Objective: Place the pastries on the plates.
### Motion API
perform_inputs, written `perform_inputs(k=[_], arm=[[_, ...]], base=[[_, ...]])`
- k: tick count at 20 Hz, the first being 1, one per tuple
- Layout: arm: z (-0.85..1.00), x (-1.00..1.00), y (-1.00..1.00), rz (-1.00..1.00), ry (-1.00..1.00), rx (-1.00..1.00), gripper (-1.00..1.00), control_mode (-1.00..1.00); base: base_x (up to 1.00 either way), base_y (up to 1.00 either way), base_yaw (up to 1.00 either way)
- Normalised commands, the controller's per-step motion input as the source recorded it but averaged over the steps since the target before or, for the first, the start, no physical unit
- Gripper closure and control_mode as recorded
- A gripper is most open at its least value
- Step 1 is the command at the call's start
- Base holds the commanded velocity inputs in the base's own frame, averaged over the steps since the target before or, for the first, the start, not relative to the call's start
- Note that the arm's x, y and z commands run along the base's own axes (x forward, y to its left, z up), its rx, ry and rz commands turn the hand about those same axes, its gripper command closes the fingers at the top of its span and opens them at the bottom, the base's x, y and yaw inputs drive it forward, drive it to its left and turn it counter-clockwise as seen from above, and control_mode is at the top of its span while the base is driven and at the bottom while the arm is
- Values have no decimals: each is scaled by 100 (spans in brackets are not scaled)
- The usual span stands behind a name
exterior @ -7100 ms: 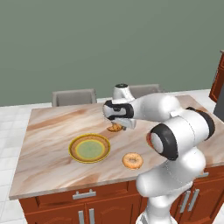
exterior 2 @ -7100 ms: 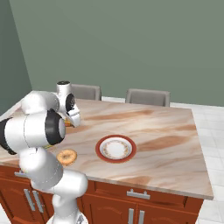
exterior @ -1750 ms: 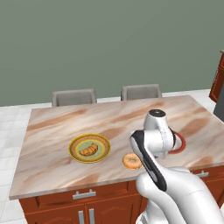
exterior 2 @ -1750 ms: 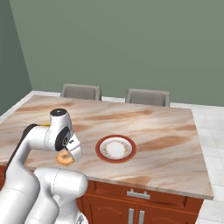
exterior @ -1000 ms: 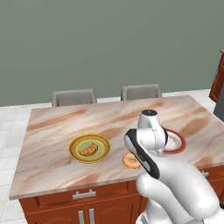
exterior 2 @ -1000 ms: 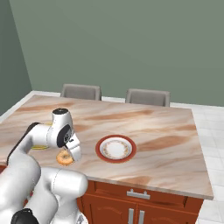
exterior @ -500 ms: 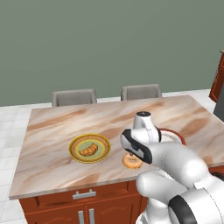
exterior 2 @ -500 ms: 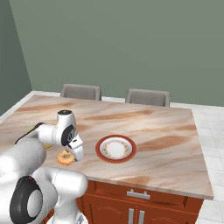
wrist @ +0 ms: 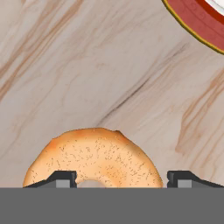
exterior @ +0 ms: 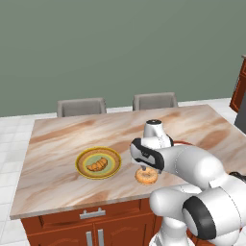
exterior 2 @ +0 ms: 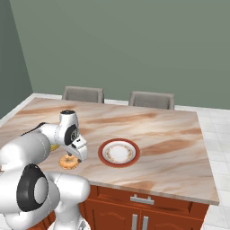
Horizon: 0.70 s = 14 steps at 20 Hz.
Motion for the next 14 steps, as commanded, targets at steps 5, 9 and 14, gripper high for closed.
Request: perform_inputs(k=[5,9,14], arm=[[-7,-19,-6,8,-1,2,-100,-100],[20,-20,-18,0,-5,6,-100,-100],[3,-9,-15,1,-1,2,-100,-100]], base=[[0,0,0],[0,0,0],[0,0,0]])
